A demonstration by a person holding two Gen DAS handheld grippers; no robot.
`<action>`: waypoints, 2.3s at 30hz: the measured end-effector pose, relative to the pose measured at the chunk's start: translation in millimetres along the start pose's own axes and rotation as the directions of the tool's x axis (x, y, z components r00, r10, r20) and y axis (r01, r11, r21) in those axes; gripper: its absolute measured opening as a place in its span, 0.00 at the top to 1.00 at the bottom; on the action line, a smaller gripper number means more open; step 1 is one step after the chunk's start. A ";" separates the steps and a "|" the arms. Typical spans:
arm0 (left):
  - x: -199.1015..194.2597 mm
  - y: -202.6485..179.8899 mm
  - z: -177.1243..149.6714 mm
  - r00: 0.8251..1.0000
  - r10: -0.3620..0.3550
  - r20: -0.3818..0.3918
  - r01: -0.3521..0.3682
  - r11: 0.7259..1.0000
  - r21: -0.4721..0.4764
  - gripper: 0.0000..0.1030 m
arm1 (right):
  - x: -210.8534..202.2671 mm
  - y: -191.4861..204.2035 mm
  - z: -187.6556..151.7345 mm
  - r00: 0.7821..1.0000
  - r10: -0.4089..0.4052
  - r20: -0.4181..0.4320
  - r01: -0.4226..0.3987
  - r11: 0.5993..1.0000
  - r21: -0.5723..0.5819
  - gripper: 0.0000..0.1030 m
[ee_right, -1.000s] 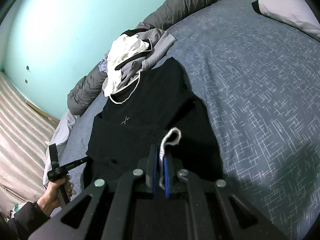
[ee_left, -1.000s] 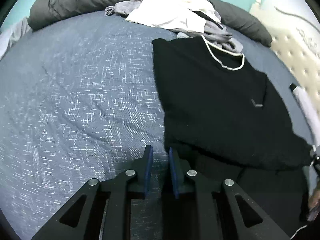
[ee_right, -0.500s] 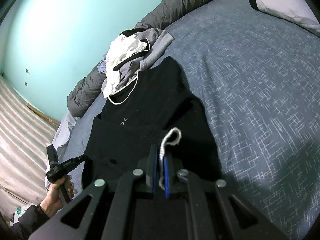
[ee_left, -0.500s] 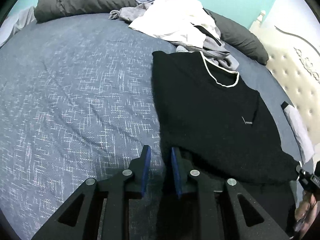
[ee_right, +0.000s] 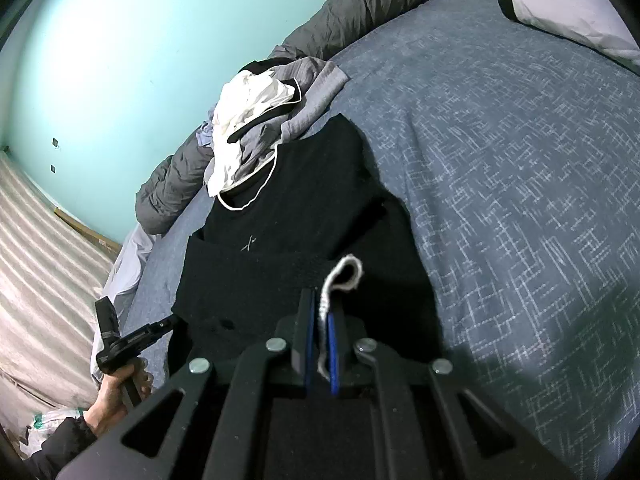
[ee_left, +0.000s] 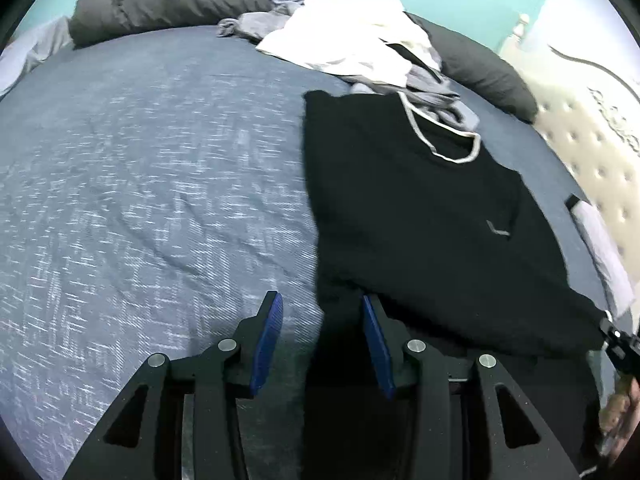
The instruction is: Fold clothes
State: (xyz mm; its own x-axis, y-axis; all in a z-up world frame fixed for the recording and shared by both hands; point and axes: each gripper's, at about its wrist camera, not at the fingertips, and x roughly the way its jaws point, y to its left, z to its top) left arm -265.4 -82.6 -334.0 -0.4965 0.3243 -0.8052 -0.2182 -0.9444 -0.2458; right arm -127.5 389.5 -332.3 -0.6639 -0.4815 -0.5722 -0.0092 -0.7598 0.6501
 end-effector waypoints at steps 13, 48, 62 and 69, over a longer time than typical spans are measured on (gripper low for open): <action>-16.7 13.4 23.1 0.978 0.185 0.099 -0.185 0.983 -0.008 1.00 | 8.5 21.8 -7.9 0.998 0.019 -0.057 -0.024 0.997 -0.080 0.95; -12.4 -0.8 17.1 0.998 0.053 -0.016 -0.054 0.998 -0.016 0.92 | 17.3 -4.2 -28.1 0.970 -0.108 -0.217 0.110 0.994 0.001 0.94; -16.7 -20.8 8.5 0.999 0.046 -0.028 -0.046 0.999 0.012 0.62 | 27.2 20.4 -19.7 0.976 -0.096 -0.195 0.077 0.992 -0.102 0.92; -63.3 -21.6 -13.9 0.999 0.036 -0.035 -0.036 0.999 -0.008 0.51 | 19.2 9.7 -17.9 0.970 -0.118 -0.213 0.110 0.993 -0.049 0.89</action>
State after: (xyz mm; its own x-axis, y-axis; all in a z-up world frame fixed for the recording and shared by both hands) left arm -217.5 -83.4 -285.3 -0.4745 0.2882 -0.8318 -0.1932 -0.9559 -0.2210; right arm -126.9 365.0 -346.0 -0.4837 -0.4703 -0.7382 -0.0460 -0.8286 0.5580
